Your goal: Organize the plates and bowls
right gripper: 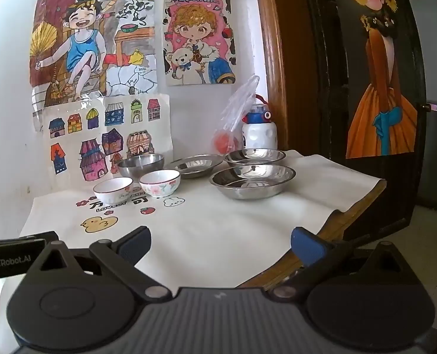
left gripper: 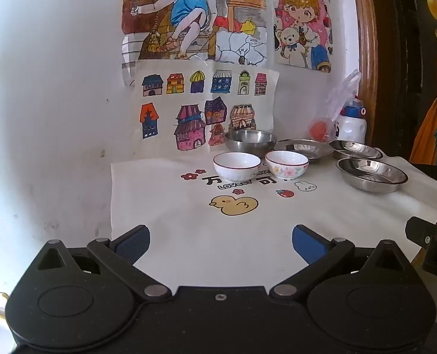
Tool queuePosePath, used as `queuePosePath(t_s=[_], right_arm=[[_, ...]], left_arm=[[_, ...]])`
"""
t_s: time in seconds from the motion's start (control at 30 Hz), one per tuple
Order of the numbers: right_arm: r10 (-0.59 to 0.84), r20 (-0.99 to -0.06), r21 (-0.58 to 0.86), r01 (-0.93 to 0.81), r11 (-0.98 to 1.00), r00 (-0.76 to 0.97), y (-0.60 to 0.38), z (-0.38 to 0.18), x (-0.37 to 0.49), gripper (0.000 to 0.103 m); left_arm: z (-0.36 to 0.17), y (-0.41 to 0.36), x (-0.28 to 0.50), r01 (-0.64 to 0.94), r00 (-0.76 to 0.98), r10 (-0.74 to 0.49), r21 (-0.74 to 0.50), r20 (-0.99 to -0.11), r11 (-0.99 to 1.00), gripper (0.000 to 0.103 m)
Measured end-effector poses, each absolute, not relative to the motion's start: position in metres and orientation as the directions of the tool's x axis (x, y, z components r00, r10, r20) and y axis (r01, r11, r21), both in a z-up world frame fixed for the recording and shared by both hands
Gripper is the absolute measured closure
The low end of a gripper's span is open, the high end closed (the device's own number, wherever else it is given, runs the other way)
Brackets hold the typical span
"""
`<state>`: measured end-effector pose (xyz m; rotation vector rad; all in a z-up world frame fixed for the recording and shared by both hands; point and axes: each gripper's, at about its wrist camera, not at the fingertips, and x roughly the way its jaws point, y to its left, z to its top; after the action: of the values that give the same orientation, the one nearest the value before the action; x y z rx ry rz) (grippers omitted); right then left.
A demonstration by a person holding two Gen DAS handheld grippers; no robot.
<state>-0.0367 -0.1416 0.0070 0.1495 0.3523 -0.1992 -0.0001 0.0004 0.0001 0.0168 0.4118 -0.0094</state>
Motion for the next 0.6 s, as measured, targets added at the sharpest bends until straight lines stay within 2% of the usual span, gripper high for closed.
queuePosePath(t_s=[0.6], right_arm=[[-0.168, -0.36, 0.108, 0.22, 0.97, 0.918, -0.14, 0.0063, -0.0368, 0.0]], left_arm=[[-0.002, 0.0038, -0.0009, 0.009, 0.915, -0.003, 0.013, -0.404, 1.0, 0.001]])
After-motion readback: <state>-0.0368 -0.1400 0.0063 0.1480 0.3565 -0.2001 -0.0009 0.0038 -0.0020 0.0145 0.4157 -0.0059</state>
